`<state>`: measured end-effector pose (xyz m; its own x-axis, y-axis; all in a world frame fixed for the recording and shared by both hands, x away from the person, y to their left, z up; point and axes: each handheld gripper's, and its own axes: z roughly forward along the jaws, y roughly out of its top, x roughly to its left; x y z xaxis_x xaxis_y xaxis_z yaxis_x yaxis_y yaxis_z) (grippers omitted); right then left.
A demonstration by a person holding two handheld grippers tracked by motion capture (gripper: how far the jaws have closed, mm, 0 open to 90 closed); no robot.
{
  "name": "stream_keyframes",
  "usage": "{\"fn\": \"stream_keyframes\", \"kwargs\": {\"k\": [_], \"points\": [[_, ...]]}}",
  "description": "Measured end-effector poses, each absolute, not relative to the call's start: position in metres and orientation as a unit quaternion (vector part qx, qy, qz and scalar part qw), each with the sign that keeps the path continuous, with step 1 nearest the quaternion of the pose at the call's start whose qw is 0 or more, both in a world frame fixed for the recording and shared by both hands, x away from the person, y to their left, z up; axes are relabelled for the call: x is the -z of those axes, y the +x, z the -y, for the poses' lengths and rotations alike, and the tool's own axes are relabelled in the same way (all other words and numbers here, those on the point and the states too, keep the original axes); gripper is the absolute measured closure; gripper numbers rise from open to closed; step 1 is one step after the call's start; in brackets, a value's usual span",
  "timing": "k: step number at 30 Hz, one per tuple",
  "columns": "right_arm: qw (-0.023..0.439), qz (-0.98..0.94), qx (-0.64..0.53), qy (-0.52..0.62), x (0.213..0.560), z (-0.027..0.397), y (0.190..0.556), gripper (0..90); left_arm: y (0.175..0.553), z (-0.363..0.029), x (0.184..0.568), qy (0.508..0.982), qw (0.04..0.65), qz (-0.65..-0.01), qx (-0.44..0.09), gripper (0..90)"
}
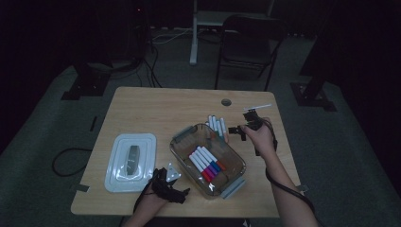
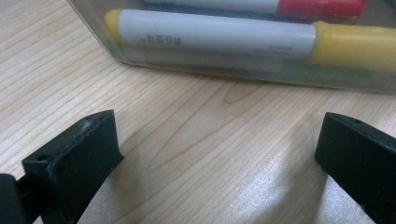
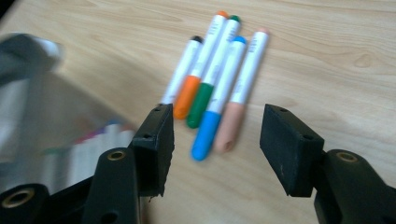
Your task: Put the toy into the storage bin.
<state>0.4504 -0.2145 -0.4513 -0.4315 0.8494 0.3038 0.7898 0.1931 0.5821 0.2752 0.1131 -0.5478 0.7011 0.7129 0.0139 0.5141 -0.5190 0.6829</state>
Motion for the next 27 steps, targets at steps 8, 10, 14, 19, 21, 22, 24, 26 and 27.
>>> {"fn": "stream_keyframes", "kwargs": {"k": [8, 10, 14, 19, 21, 22, 24, 26, 27], "points": [[0.055, -0.780, -0.300, 0.547, 0.471, 0.199, 0.481, 48.9, 0.275, -0.113, 0.548, 0.859, 0.336, -0.357, -0.148, 0.4], [0.049, -0.778, -0.297, 0.551, 0.474, 0.196, 0.487, 50.8, 0.275, -0.113, 0.548, 0.859, 0.336, -0.357, -0.148, 0.4], [0.049, -0.784, -0.276, 0.554, 0.483, 0.186, 0.497, 54.2, 0.275, -0.113, 0.548, 0.859, 0.336, -0.357, -0.148, 0.5], [0.040, -0.783, -0.262, 0.563, 0.496, 0.178, 0.507, 59.9, 0.275, -0.113, 0.548, 0.859, 0.336, -0.357, -0.148, 0.4], [0.045, -0.783, -0.254, 0.565, 0.499, 0.177, 0.510, 60.6, 0.275, -0.113, 0.548, 0.859, 0.336, -0.357, -0.148, 0.4], [0.042, -0.782, -0.254, 0.567, 0.500, 0.177, 0.511, 60.9, 0.275, -0.113, 0.548, 0.859, 0.336, -0.357, -0.148, 0.4], [0.042, -0.782, -0.251, 0.569, 0.502, 0.176, 0.514, 60.9, 0.275, -0.113, 0.548, 0.859, 0.336, -0.357, -0.148, 0.4], [0.043, -0.783, -0.245, 0.570, 0.504, 0.175, 0.515, 61.1, 0.275, -0.113, 0.548, 0.859, 0.336, -0.357, -0.148, 0.5], [0.045, -0.784, -0.241, 0.570, 0.505, 0.174, 0.516, 61.8, 0.275, -0.113, 0.548, 0.859, 0.336, -0.357, -0.148, 0.5]]}}
